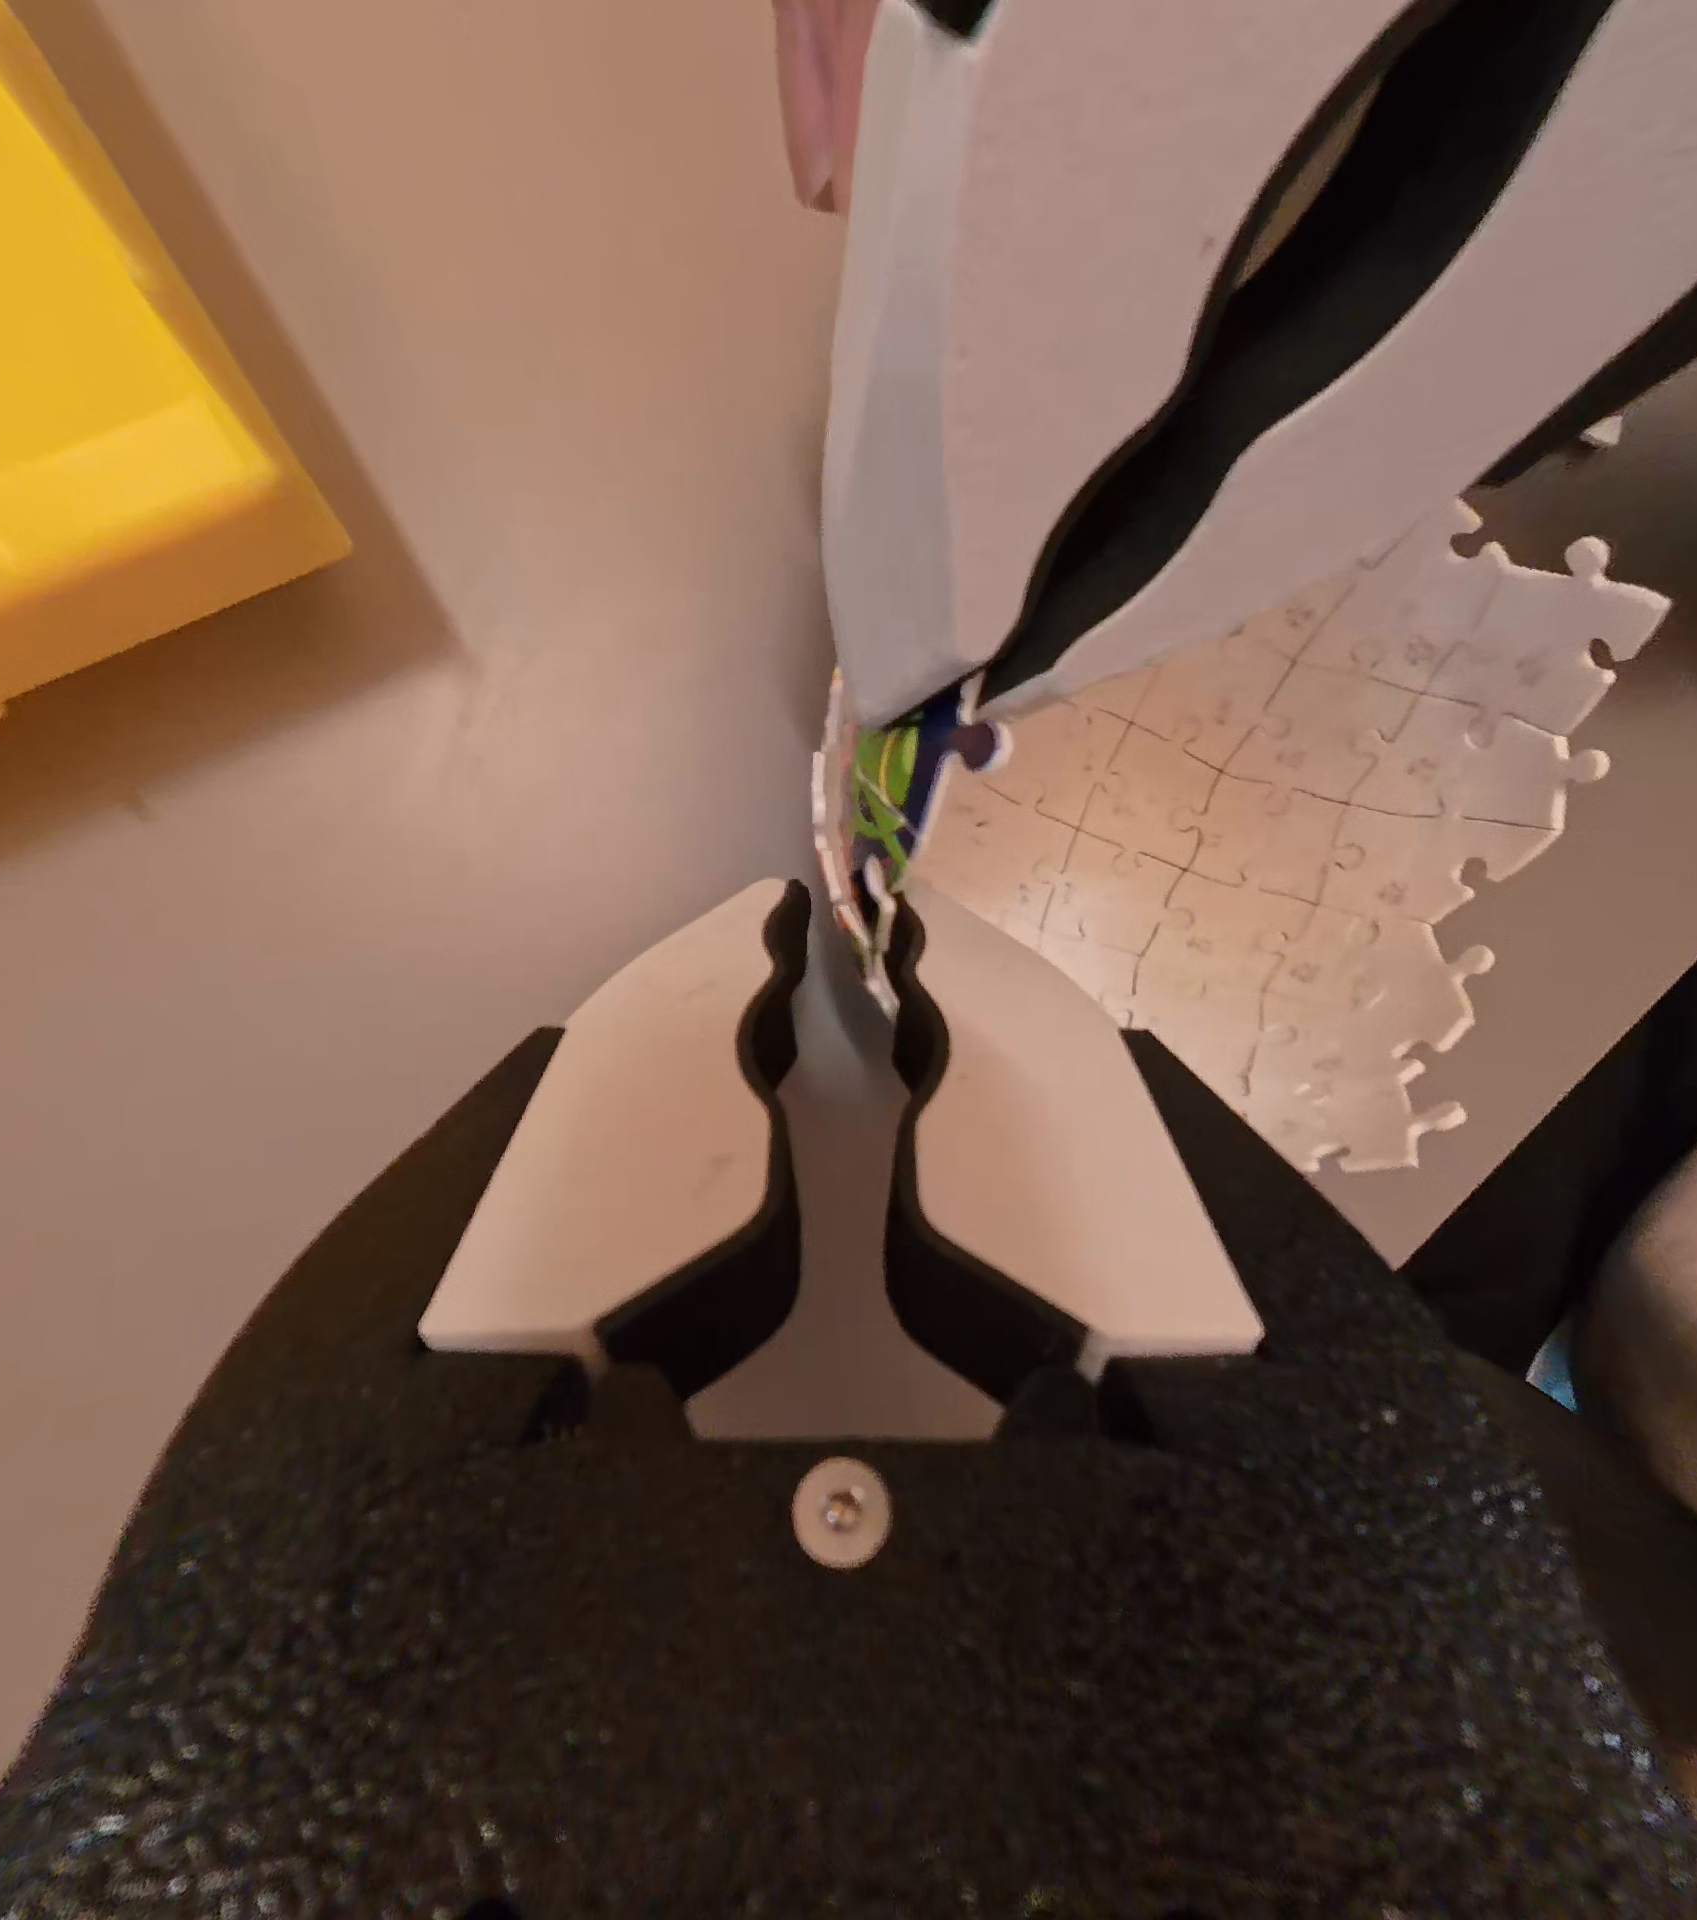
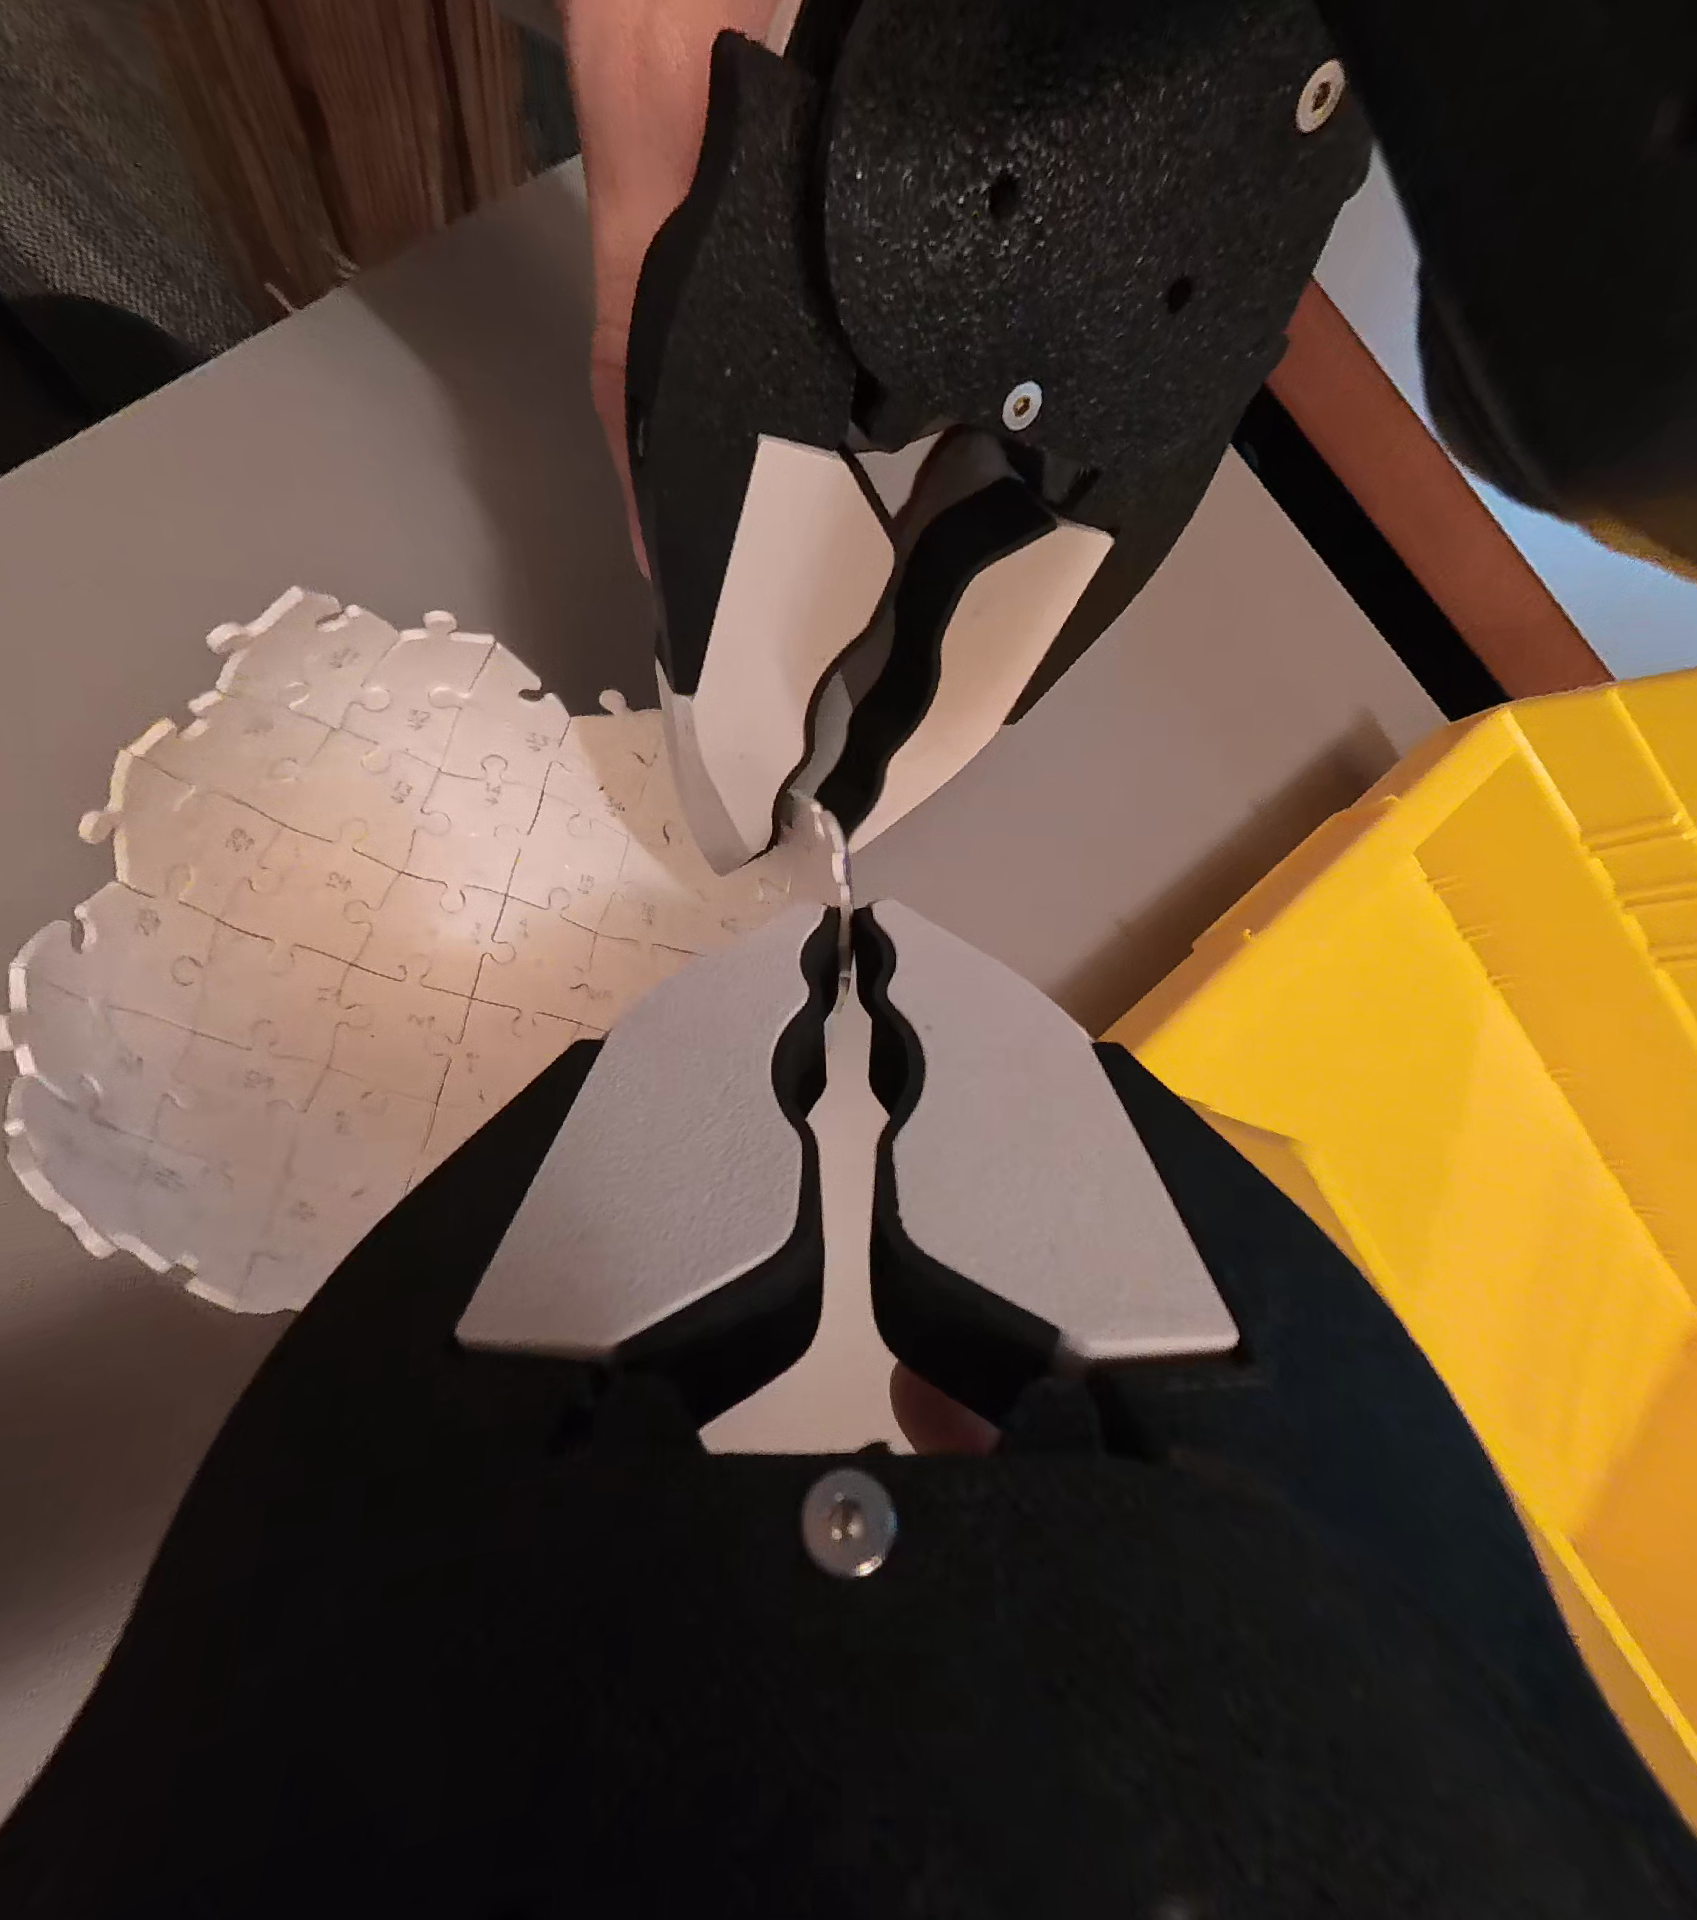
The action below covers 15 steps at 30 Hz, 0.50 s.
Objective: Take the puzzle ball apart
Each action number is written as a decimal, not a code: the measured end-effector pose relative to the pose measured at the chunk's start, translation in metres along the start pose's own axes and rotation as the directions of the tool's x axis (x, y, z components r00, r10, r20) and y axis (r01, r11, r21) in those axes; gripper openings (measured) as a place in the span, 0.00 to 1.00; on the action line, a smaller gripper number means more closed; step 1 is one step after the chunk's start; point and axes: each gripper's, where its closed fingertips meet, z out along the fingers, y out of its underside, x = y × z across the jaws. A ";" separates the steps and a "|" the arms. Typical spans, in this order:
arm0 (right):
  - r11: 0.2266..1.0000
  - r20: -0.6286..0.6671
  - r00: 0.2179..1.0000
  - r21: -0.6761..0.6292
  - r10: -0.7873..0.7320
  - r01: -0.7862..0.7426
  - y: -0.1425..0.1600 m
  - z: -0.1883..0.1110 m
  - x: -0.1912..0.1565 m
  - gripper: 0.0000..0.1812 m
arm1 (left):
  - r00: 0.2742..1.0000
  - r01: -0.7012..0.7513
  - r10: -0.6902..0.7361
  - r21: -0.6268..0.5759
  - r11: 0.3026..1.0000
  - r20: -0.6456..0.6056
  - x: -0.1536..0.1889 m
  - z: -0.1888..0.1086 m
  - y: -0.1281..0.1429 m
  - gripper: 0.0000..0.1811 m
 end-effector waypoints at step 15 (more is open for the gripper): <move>1.000 0.013 1.000 -0.024 0.004 -0.004 0.002 0.005 -0.003 0.01 | 0.985 0.121 -0.110 -0.081 0.989 0.133 0.003 -0.020 0.017 0.12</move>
